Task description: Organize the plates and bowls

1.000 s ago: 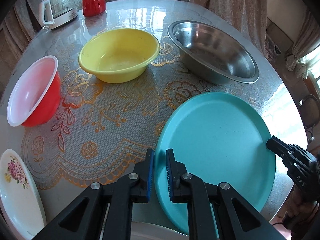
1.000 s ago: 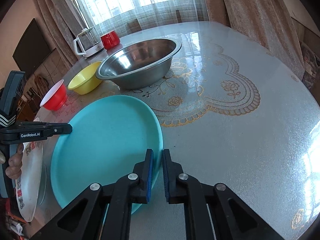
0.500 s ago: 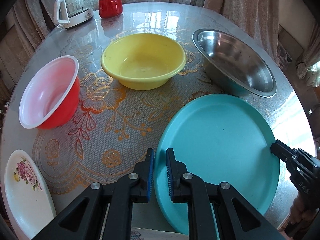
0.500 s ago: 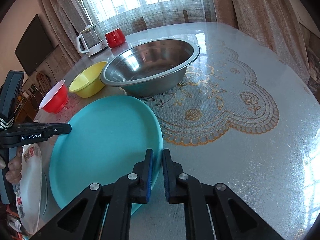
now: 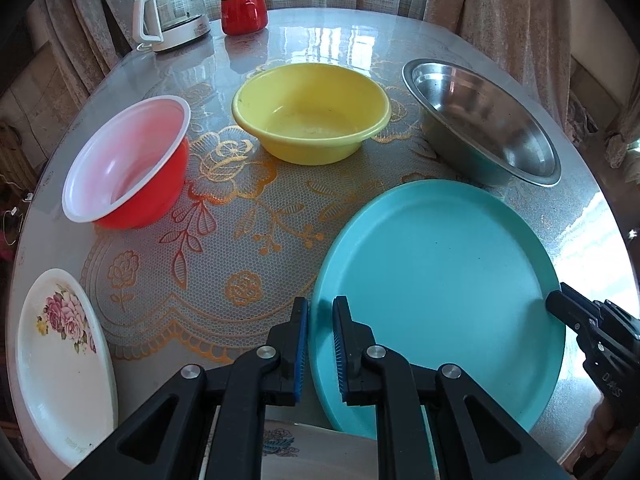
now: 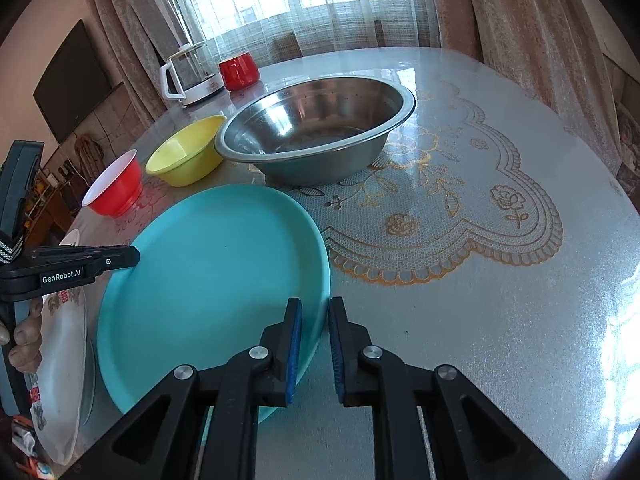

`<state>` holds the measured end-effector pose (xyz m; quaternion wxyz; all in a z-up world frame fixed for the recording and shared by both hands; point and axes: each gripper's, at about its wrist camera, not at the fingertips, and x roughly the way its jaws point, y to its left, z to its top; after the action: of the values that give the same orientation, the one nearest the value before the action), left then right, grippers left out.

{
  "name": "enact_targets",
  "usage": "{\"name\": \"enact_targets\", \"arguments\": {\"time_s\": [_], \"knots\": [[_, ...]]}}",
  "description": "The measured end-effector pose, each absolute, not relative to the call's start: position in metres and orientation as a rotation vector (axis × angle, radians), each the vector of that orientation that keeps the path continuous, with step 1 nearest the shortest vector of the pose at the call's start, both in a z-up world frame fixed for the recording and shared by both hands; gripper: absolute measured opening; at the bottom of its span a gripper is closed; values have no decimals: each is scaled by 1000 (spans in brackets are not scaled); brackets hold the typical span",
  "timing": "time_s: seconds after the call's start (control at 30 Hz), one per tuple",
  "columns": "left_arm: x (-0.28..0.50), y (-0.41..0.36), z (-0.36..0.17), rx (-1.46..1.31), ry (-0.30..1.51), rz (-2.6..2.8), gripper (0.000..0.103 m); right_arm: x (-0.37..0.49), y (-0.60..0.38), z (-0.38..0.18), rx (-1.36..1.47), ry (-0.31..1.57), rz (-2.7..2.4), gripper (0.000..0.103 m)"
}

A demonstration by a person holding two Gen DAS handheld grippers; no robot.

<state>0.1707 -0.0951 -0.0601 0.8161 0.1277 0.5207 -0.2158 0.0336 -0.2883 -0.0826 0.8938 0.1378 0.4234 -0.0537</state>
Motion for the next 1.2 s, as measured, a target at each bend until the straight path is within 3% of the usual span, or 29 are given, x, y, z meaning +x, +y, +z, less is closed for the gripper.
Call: {"name": "enact_targets", "arguments": {"time_s": [0.6, 0.87, 1.2], "knots": [[173, -57, -61, 189, 1088, -428, 13, 60, -264, -83, 222, 888, -105, 13], [157, -36, -41, 120, 999, -407, 13, 60, -259, -83, 208, 880, -118, 17], [112, 25, -15, -5, 916, -377, 13, 57, -261, -81, 252, 882, -92, 30]]}}
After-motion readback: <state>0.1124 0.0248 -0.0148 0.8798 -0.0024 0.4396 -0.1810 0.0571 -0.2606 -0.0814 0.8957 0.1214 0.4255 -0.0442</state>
